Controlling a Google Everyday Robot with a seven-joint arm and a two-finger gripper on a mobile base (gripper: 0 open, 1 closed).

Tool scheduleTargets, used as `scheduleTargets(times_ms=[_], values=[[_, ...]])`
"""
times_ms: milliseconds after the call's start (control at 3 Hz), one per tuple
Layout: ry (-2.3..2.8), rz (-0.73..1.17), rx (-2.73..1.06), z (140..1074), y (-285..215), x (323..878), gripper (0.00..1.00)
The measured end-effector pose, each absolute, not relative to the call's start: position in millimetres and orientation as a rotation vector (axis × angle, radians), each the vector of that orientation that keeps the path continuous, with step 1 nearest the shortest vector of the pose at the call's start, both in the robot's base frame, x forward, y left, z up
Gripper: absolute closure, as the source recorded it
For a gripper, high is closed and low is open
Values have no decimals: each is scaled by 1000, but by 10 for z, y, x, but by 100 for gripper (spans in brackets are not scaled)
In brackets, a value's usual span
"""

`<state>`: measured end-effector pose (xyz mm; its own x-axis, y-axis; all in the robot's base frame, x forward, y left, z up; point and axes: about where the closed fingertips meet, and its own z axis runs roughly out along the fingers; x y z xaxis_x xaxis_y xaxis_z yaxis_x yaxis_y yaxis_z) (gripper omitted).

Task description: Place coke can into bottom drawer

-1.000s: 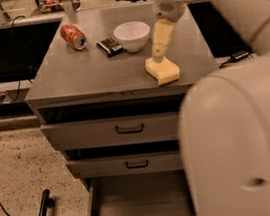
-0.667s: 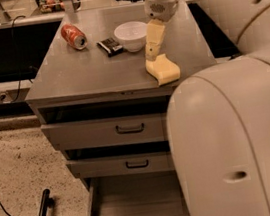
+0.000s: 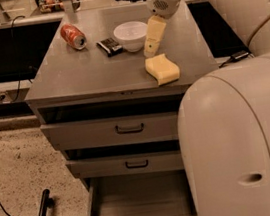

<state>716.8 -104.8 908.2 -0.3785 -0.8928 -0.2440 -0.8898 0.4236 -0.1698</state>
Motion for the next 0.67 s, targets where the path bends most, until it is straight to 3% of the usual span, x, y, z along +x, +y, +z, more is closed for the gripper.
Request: scheduleTargets(times_ms=[667], values=[[2093,267,-1303,9703,-484,7483,0]])
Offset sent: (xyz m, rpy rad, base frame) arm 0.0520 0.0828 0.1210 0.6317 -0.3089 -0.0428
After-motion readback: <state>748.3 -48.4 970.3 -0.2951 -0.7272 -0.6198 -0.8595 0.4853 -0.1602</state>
